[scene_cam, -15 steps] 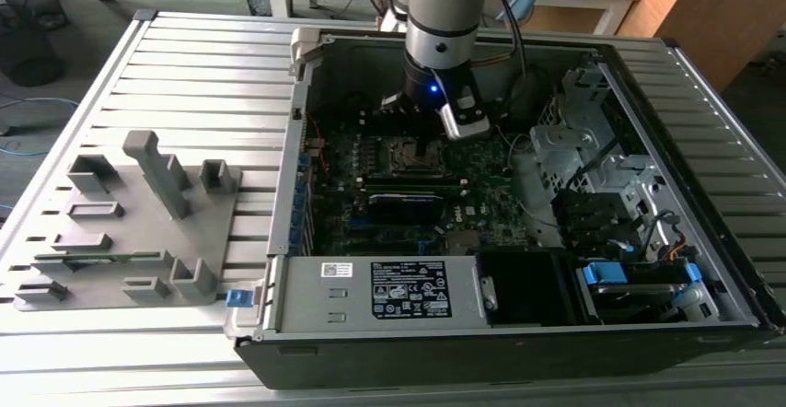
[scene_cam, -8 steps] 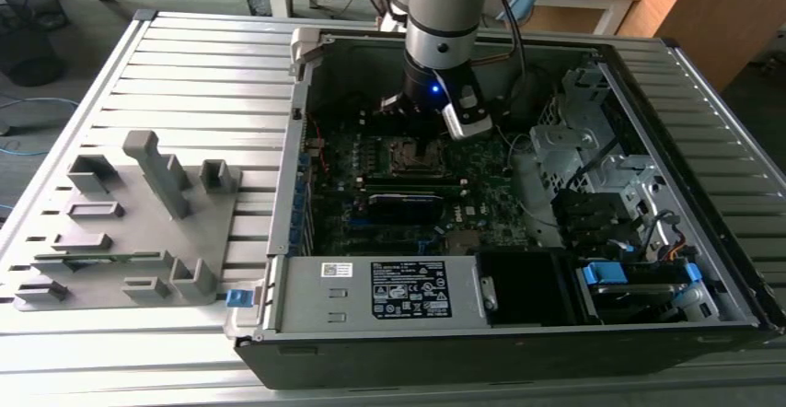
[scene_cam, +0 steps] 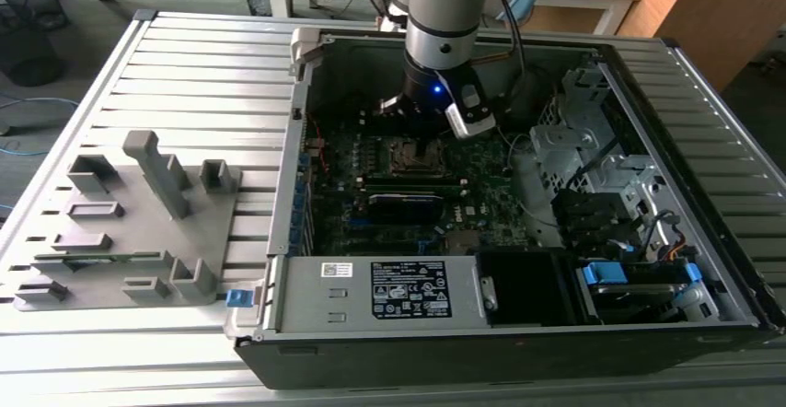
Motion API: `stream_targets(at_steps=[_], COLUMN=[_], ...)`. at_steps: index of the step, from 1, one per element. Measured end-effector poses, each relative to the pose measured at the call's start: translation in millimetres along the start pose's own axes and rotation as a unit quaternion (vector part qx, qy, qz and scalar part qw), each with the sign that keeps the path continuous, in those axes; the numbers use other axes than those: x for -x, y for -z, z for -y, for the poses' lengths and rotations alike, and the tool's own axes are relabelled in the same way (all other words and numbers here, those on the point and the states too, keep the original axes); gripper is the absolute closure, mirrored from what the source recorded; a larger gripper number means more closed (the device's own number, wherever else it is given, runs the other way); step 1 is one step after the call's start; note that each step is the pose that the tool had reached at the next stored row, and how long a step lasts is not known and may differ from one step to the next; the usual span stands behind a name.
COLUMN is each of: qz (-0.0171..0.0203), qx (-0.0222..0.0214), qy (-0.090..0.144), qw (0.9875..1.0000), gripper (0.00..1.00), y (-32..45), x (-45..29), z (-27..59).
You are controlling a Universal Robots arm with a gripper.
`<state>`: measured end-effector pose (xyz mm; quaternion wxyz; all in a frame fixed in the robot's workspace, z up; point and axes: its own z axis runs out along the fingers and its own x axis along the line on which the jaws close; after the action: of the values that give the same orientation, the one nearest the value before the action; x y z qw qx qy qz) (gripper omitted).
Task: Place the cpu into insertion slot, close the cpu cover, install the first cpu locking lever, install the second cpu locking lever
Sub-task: 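Install the first cpu locking lever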
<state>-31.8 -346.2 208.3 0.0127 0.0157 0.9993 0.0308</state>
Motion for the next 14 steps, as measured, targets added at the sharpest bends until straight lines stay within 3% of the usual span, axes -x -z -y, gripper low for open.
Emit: stream_targets(at_steps=[14], qz=[-0.0001], qx=[0.0001], qy=[0.002], qw=[1.0000], gripper=[0.89], y=[4.8], x=[0.1], z=[-0.3])
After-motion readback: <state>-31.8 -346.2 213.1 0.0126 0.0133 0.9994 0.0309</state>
